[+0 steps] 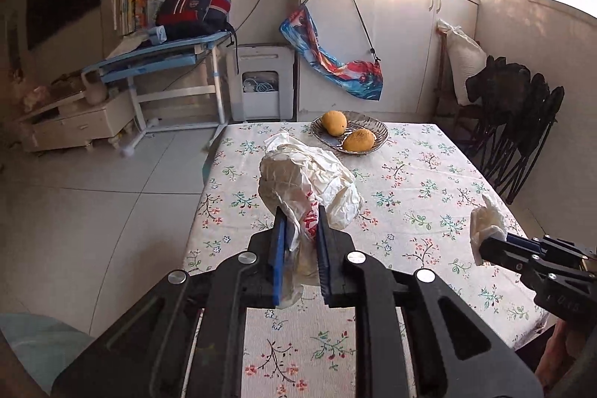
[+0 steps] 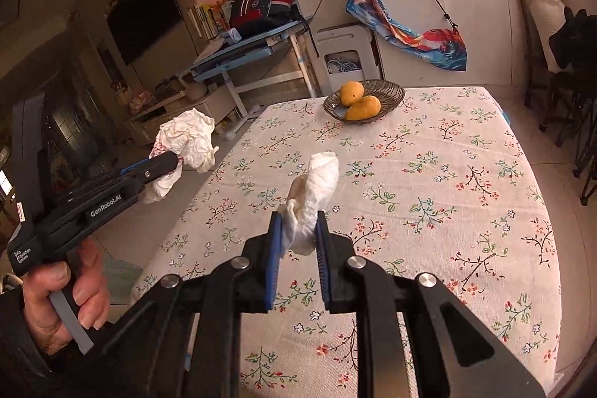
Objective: Collect trash
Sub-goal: 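Grasp the white plastic bag with the left gripper while the right holds the tissue, then carry the tissue to the bucket and open the right gripper while the left holds the bag, then lower the white plastic bag into the yellow bucket and open the left gripper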
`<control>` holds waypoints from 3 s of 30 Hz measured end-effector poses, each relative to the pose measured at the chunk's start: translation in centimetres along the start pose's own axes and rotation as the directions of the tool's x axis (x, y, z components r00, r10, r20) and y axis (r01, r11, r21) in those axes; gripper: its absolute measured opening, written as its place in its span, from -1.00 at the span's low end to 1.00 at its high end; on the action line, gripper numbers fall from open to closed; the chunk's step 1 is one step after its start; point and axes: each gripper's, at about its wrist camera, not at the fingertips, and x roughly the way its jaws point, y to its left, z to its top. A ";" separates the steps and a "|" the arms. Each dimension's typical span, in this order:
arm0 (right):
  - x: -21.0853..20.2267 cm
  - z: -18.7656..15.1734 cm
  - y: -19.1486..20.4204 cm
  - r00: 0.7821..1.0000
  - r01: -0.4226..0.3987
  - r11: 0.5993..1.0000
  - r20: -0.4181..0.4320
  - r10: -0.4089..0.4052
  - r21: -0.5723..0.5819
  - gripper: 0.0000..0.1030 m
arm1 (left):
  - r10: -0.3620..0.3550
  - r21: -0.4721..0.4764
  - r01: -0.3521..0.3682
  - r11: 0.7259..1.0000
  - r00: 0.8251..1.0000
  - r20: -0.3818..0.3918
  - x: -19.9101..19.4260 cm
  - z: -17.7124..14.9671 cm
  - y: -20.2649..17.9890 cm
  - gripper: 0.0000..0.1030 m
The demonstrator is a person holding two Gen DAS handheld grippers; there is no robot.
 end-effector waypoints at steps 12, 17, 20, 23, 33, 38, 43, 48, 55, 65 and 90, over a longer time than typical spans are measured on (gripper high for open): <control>-2.7 -2.9 1.8 0.999 -0.021 0.999 0.026 0.022 -0.038 -0.64 | -0.004 -0.002 0.004 1.000 0.999 0.037 -6.5 -4.2 -0.5 -0.71; -3.7 -4.1 2.2 0.999 -0.020 0.999 0.027 0.021 -0.047 -0.64 | -0.001 0.003 0.001 1.000 0.999 0.039 -8.0 -5.5 -0.9 -0.71; -4.2 -4.6 2.5 0.999 -0.019 0.999 0.028 0.020 -0.051 -0.64 | 0.003 0.002 -0.003 1.000 0.999 0.041 -8.7 -6.1 -1.0 -0.71; -4.5 -5.0 2.6 1.000 -0.017 0.998 0.025 0.018 -0.053 -0.64 | 0.008 -0.002 -0.008 1.000 0.999 0.044 -9.5 -6.7 -0.9 -0.71; -5.7 -7.0 3.3 1.000 -0.019 0.998 0.014 0.020 -0.063 -0.64 | 0.015 0.009 -0.016 1.000 0.998 0.060 -11.8 -8.4 -1.7 -0.71; -6.3 -7.9 3.7 1.000 -0.023 0.997 0.009 0.024 -0.067 -0.64 | 0.013 0.009 -0.013 1.000 0.998 0.061 -12.6 -8.9 -1.9 -0.71; -6.7 -8.9 4.3 0.999 -0.034 0.996 -0.006 0.034 -0.079 -0.63 | 0.012 0.009 -0.012 1.000 0.998 0.064 -13.4 -9.6 -2.1 -0.71; -6.9 -10.2 5.0 0.998 -0.051 0.994 -0.036 0.048 -0.095 -0.63 | 0.010 0.009 -0.011 1.000 0.998 0.064 -14.2 -10.2 -2.3 -0.71; -6.3 -12.0 6.2 0.993 -0.072 0.990 -0.099 0.060 -0.122 -0.63 | 0.003 0.021 -0.004 1.000 0.998 0.065 -15.0 -11.1 -2.8 -0.71; -5.1 -14.3 6.8 0.976 -0.090 0.989 -0.208 0.064 -0.120 -0.63 | -0.004 0.026 0.002 1.000 0.998 0.063 -15.4 -11.3 -3.0 -0.71; -3.8 -15.7 7.1 0.958 -0.073 0.992 -0.285 0.040 -0.103 -0.19 | -0.011 0.029 0.009 1.000 0.998 0.059 -15.6 -11.8 -3.3 -0.71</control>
